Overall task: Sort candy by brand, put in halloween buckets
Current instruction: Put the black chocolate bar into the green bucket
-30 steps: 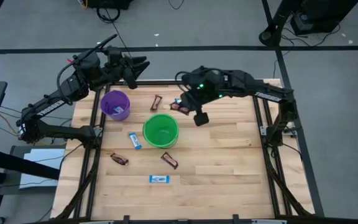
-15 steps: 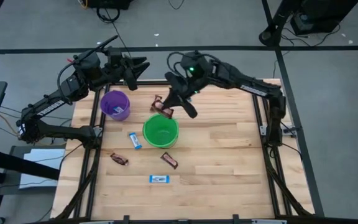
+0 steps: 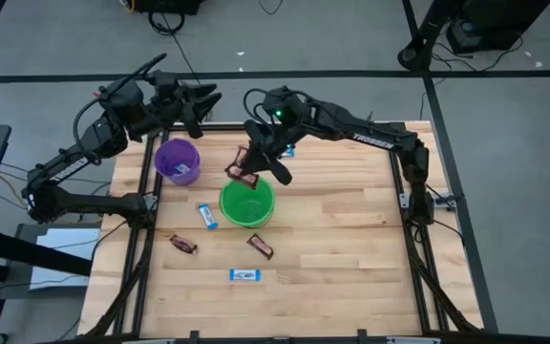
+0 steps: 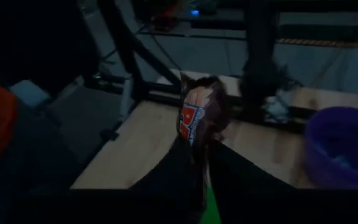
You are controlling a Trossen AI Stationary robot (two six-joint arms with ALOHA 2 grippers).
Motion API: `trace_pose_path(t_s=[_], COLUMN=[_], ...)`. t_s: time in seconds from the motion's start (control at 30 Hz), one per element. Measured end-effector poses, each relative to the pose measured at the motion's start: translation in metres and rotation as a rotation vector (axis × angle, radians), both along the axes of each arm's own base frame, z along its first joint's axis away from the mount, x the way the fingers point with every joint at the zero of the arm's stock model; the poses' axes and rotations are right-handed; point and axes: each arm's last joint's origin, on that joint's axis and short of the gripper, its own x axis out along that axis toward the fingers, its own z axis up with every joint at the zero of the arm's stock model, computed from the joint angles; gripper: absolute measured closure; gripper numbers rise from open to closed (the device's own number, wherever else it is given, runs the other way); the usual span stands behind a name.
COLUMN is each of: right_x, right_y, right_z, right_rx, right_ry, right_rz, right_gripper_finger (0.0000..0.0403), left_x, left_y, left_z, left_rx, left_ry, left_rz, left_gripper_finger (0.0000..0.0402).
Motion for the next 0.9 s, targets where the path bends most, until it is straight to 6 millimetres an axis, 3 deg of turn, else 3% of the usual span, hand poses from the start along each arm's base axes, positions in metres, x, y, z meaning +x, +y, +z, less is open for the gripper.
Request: trace_pose_path(t_s=[0.27, 0.5, 0.7, 0.9], right_x=[-0.003, -0.004, -0.007, -0.014], right_y=[-0.015, -0.017, -0.015, -0.012], right_z=[0.0, -0.001, 0.006, 0.028], right_rx=[-0.027, -0.017, -0.019, -0.01], right_ry=[0.01, 0.021, 0.004, -0.052], right_rz=[-0.087, -0.088, -0.087, -0.099], right_gripper_finger=[0.0251, 0.024, 0.024, 0.024], left_x=[0.0, 0.0, 0.009, 0.041], left_y=[0.0, 0.0, 0.024, 0.062], left_z=[-0.001, -0.004, -0.042, -0.088], left_rx=[0.014, -0.006, -0.191, -0.258], left_ry=[0.013, 0.049, 0.318, 0.593], left_rz=[0.002, 0.01, 0.187, 0.155], left_gripper_finger=[0.0225, 0.0225, 0.0225, 0.0225])
